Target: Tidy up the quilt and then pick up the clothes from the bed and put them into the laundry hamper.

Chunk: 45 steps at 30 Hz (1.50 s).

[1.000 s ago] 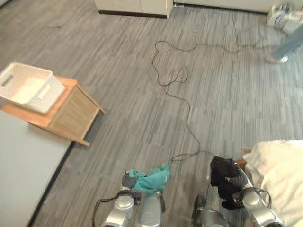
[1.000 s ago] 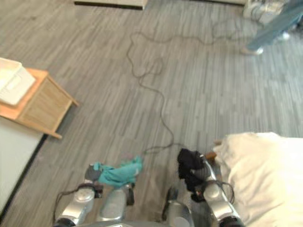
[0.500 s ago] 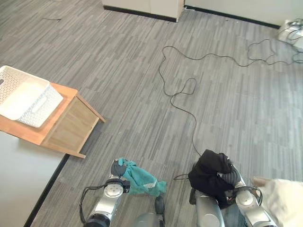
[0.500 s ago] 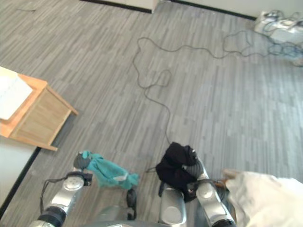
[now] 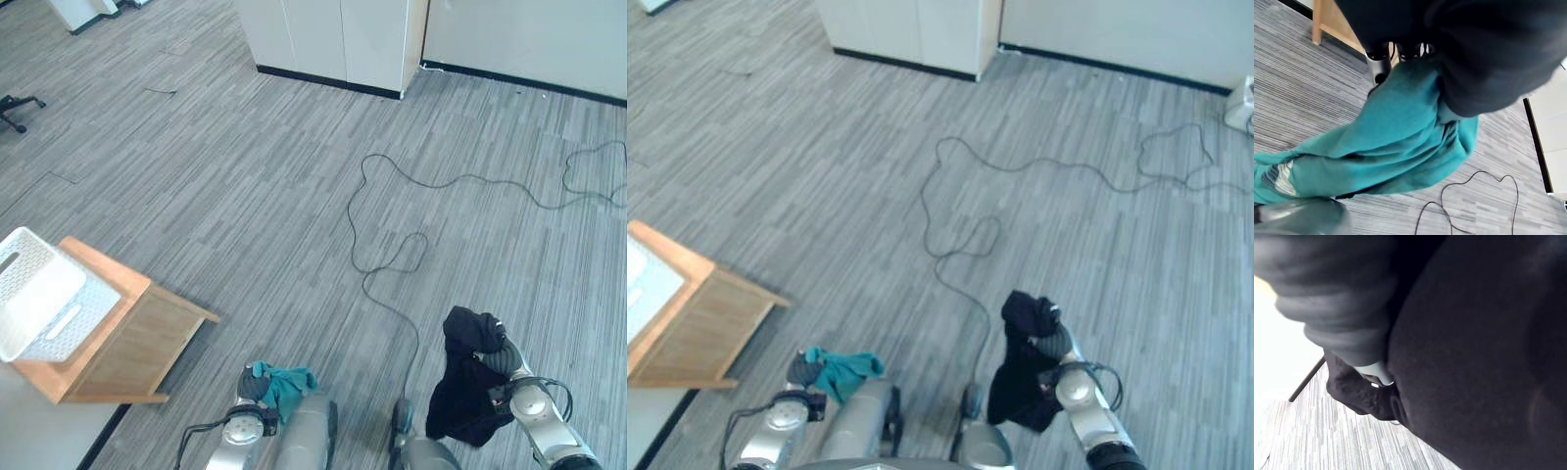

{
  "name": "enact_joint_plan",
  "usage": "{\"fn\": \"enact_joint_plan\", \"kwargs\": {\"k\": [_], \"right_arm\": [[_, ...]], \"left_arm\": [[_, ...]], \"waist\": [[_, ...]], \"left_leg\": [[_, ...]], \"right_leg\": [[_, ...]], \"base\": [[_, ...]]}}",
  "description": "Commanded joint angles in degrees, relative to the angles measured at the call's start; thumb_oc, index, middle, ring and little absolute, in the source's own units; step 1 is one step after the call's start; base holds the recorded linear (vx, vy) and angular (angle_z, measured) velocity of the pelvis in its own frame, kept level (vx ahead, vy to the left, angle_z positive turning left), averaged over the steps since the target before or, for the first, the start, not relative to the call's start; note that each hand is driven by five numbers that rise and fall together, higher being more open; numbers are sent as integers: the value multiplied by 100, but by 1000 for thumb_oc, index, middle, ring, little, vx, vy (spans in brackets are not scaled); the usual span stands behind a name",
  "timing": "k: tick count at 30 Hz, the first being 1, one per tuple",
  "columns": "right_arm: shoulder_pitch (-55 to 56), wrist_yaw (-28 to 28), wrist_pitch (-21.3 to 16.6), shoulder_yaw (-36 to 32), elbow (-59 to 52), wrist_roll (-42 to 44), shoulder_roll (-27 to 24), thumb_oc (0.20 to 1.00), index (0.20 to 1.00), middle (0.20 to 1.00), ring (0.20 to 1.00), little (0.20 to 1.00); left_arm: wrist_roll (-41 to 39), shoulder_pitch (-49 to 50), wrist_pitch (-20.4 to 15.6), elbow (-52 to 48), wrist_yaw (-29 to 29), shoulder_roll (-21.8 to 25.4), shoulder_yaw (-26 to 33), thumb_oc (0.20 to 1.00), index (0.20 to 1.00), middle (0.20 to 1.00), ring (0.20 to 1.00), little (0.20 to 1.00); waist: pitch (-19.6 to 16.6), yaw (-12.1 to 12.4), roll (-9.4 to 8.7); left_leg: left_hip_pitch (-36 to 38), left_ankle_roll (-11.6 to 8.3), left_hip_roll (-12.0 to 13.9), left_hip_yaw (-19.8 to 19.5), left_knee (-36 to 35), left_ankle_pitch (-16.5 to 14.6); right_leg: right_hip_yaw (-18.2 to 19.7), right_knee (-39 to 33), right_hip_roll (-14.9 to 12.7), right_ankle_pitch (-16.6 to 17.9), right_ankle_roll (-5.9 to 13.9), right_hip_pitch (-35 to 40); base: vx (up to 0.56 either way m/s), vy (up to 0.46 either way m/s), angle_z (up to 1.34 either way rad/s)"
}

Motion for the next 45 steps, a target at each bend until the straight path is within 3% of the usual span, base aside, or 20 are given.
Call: {"fn": "enact_joint_plan", "kwargs": {"k": [1, 4, 6, 7, 8, 10, 16, 17, 21, 22, 24, 25, 26, 28, 32, 35, 38, 39, 43, 45], "right_arm": [[-14, -4, -310, -110, -179, 92, -180, 200, 200, 200, 200, 200], [102, 64, -277, -280, -283, 0, -197, 200, 200, 200, 200, 200], [416, 94, -206, -362, -252, 17, 1, 200, 200, 200, 200, 200], [418, 93, -210, -364, -249, 16, 13, 200, 200, 200, 200, 200], [517, 112, -171, -488, -316, 61, 166, 200, 200, 200, 200, 200], [549, 48, -198, -591, -355, 118, 198, 200, 200, 200, 200, 200], [682, 13, -284, -793, -560, 315, 156, 200, 200, 200, 200, 200], [717, -9, -322, -856, -642, 368, 143, 200, 200, 200, 200, 200], [731, 91, -348, -742, -701, 227, 75, 200, 200, 200, 200, 200], [769, 185, -377, -668, -766, 196, 41, 200, 200, 200, 200, 200], [692, 182, -462, -637, -913, 227, -167, 200, 200, 200, 200, 200], [687, 183, -464, -638, -911, 228, -164, 200, 200, 200, 200, 200], [668, 123, -464, -674, -958, 319, -168, 200, 200, 200, 200, 200], [677, 125, -445, -686, -926, 282, -189, 200, 200, 200, 200, 200], [609, 244, -416, -533, -753, 102, -178, 200, 200, 200, 200, 200], [611, 267, -466, -530, -688, -37, -90, 200, 200, 200, 200, 200], [592, 392, -452, -396, -771, -282, -68, 200, 200, 200, 200, 200], [588, 393, -482, -255, -854, -364, 75, 200, 200, 200, 200, 200], [553, 373, -492, -184, -905, -346, 199, 200, 200, 200, 200, 200], [559, 370, -501, -143, -906, -287, 143, 200, 200, 200, 200, 200]], "left_arm": [[24, -59, -145, -189, 7, 245, 92, 200, 200, 200, 200, 200], [157, -87, 58, 5, -30, 168, 202, 200, 200, 200, 200, 200], [158, 4, 122, 127, 66, 195, 238, 200, 200, 200, 200, 200], [158, 5, 123, 126, 68, 206, 234, 200, 200, 200, 200, 200], [197, -11, 172, 90, 152, 306, 263, 200, 200, 200, 200, 200], [286, -93, 200, 115, 280, 359, 299, 200, 200, 200, 200, 200], [933, -281, 143, 51, 447, 464, 101, 200, 200, 200, 200, 200], [1127, -340, 109, 85, 439, 470, 66, 200, 200, 200, 200, 200], [1249, -305, 25, 132, 428, 460, 61, 200, 200, 200, 200, 200], [1173, -215, 0, 49, 399, 405, 68, 200, 200, 200, 200, 200], [966, -171, 48, -76, 386, 339, 48, 200, 200, 200, 200, 200], [966, -174, 52, -80, 385, 343, 50, 200, 200, 200, 200, 200], [976, -102, 80, -291, 360, 381, 71, 200, 200, 200, 200, 200], [975, -61, 59, -416, 339, 414, 97, 200, 200, 200, 200, 200], [877, 158, -20, -583, 241, 393, 192, 200, 200, 200, 200, 200], [962, 246, 57, -709, 169, 339, 210, 200, 200, 200, 200, 200], [956, 345, 115, -813, 116, 384, 184, 200, 200, 200, 200, 200], [866, 318, 95, -778, 104, 376, 80, 200, 200, 200, 200, 200], [944, -3, 105, -533, 191, 422, -32, 200, 200, 200, 200, 200], [1026, -230, 14, -493, 203, 527, -225, 200, 200, 200, 200, 200]], "waist": [[-125, 357, 36], [-278, 219, -79], [-387, 259, -391], [-395, 259, -416], [-347, 88, -389], [-269, -156, -135], [-106, -817, -61], [-83, -980, -135], [-120, -1216, -76], [-174, -1200, -99], [39, -996, -185], [22, -1022, -203], [178, -798, -375], [179, -696, -404], [17, -272, -339], [-242, -189, -229], [-299, -135, -200], [-226, -102, -264], [-96, -467, -73], [-80, -684, -173]], "left_leg": [[608, -89, 377, 905, -1622, 425], [677, -2, 1032, 2420, -2096, 515], [812, 372, 432, 2304, -1868, 449], [808, 402, 393, 2311, -1878, 430], [1348, 669, 70, 2017, -2107, 134], [1964, 759, 63, 1588, -2494, 82], [3040, 335, -28, 65, -2836, -392], [3352, 117, 27, -345, -2869, -679], [3899, -39, 287, -819, -2727, -1021], [3840, -62, 289, -964, -2227, -955], [2664, -229, 390, -893, 799, -52], [2605, -230, 369, -921, 830, -36], [1640, -221, 720, -226, 2181, 99], [1265, -198, 797, 92, 2231, 32], [634, -57, 834, 1153, 272, 14], [712, -134, 1220, 2689, -1805, 456], [1108, 183, 781, 2455, -2244, 529], [1230, 497, 505, 2279, -2081, 490], [1961, 548, 403, 1587, -2554, 300], [2357, 364, 217, 946, -2648, 106]], "right_leg": [[-196, 1, -385, -542, 950, 605], [-926, 227, -390, -694, 1175, 1176], [-955, 1741, -967, 387, 1551, 941], [-949, 1802, -1013, 369, 1568, 907], [-508, 3224, -1188, 1118, 1572, 395], [72, 4043, -910, 900, 1375, -584], [569, 1937, -893, 410, 1169, -1680], [815, 708, -926, 651, 1373, -1997], [1154, 517, -718, 871, 1573, -2157], [1262, 735, -672, 838, 1487, -2062], [1125, 1020, -575, 564, 991, -1509], [1107, 1010, -600, 585, 989, -1533], [824, 969, -571, 222, 705, -1009], [680, 855, -571, 93, 646, -724], [289, 539, -480, -401, 765, 183], [-349, 623, -351, -792, 1051, 950], [-485, 1740, -546, -536, 1336, 872], [-367, 3454, -863, 856, 1575, 468], [248, 4600, -728, 684, 1452, -878], [328, 3334, -938, 309, 1299, -1115]], "base": [[457, 24, -14], [695, 33, -24], [715, 187, 152], [717, 245, 229], [721, 194, 247], [720, 85, 209], [785, -206, 218], [553, -195, 224], [759, -233, 151], [568, -363, 137], [611, -483, 137], [383, -496, 86], [375, -405, 56], [484, -293, 42], [654, -30, 36], [626, 50, 48], [679, 159, 59], [352, 94, 58], [544, -47, 96], [533, -257, 198]]}}
